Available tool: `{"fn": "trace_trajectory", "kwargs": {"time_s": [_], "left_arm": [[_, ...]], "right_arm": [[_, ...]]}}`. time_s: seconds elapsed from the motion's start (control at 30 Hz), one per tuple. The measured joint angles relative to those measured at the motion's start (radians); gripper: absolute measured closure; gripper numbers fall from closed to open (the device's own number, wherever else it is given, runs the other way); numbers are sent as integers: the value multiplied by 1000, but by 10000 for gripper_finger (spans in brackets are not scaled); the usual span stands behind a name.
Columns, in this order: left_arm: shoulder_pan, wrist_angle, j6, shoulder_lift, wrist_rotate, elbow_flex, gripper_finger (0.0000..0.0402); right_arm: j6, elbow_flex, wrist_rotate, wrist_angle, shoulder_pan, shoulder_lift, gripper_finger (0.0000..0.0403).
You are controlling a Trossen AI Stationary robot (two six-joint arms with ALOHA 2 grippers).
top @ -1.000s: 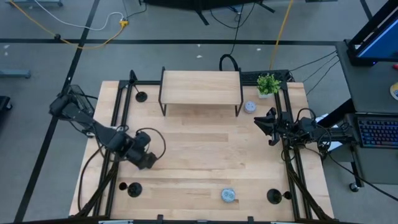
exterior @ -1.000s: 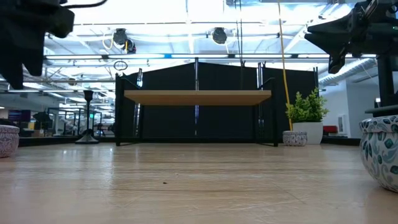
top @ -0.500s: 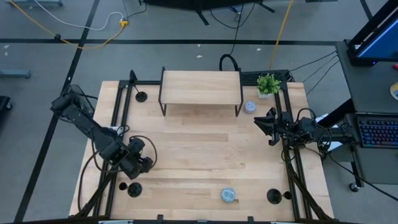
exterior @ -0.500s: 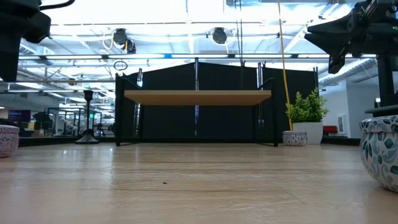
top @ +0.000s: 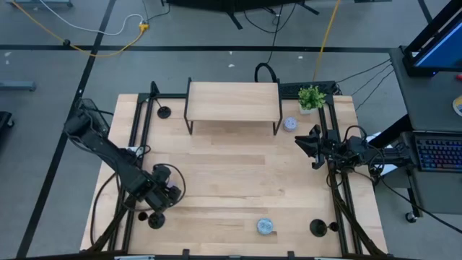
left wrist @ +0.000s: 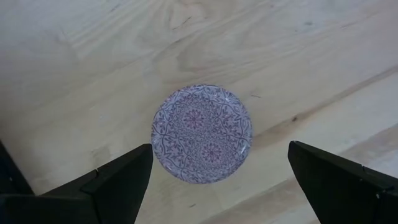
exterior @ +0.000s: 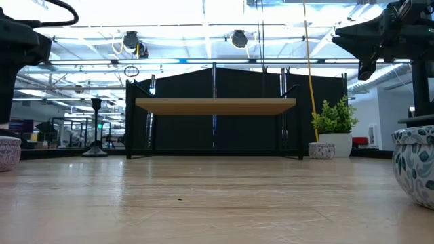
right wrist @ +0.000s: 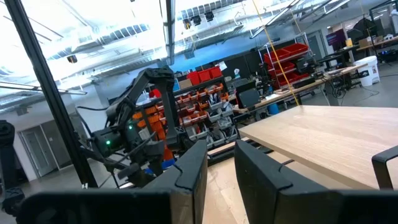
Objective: Pick & Place candle stick holders
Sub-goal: Put the pink patterned scented candle on the shelf
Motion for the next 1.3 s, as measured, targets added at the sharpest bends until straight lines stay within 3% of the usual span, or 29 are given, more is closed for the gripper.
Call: {"fn": "trace_trajectory", "kwargs": {"time_s": [0.63, 0.87, 1.1, 1.3], "left_arm": [[6, 47, 24, 21, -21, 0, 20], [-1, 50, -32, 93, 49, 0, 20], [-7, 68, -88, 105, 48, 0, 20], [-8, 72, -86, 105, -14, 0, 21]], "right_arm": [[0, 0, 0, 0, 0, 0, 330], [0, 0, 0, 0, 0, 0, 330], [25, 0, 0, 0, 0, 0, 330], [27, 0, 0, 0, 0, 0, 330]]}}
